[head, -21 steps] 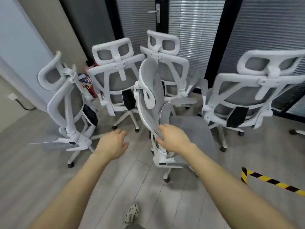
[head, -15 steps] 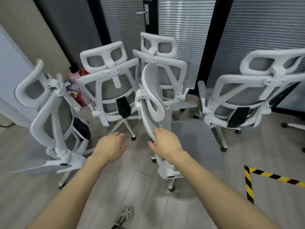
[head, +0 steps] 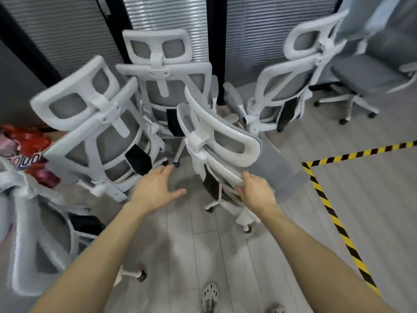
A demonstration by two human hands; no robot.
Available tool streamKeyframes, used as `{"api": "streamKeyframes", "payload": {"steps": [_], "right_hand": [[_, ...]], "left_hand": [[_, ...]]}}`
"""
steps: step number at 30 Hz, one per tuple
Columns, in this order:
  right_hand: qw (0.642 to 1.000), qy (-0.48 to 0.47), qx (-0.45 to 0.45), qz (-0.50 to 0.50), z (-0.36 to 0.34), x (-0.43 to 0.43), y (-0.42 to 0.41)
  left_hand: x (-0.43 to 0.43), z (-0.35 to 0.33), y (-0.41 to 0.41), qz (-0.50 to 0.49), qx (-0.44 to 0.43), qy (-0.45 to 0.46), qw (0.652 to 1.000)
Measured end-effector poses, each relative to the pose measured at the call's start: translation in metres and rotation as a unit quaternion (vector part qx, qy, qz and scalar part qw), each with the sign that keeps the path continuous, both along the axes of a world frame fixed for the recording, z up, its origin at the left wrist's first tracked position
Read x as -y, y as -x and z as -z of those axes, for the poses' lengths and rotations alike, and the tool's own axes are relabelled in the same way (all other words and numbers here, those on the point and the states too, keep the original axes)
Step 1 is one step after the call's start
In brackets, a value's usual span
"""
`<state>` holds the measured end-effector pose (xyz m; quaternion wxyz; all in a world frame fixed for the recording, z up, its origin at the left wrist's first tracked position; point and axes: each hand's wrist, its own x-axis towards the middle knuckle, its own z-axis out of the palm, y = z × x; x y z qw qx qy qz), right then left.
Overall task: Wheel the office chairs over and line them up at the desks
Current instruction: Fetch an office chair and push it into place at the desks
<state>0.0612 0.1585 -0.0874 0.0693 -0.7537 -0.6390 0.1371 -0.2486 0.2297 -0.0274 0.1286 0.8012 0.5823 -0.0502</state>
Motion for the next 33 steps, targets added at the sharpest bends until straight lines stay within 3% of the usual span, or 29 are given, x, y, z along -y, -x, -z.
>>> {"api": "streamKeyframes", "payload": {"steps": [8, 11, 15, 22, 33], "right_hand": [[0.995, -0.043, 0.001, 0.093, 0.003, 0.077, -0.070], [0.988, -0.086, 0.061, 0.114, -0.002, 0.112, -0.063], [0.973, -0.198, 0.117, 0.016, -0.010, 0.121, -0.026], [0.986, -0.132, 0.102, -0.011, -0.013, 0.097, -0.008], [0.977, -0.198, 0.069, 0.029, -0.006, 0.172, -0.098]], "left_hand": [[-0.025, -0.005, -0.040, 0.197, 0.049, -0.101, 0.974], [-0.030, -0.002, -0.067, 0.284, 0.027, -0.132, 0.949], [-0.037, 0.011, -0.093, 0.350, -0.008, -0.142, 0.926], [-0.011, 0.037, -0.096, 0.355, 0.058, -0.156, 0.920], [0.083, 0.048, -0.183, 0.309, 0.135, -0.186, 0.923]]}}
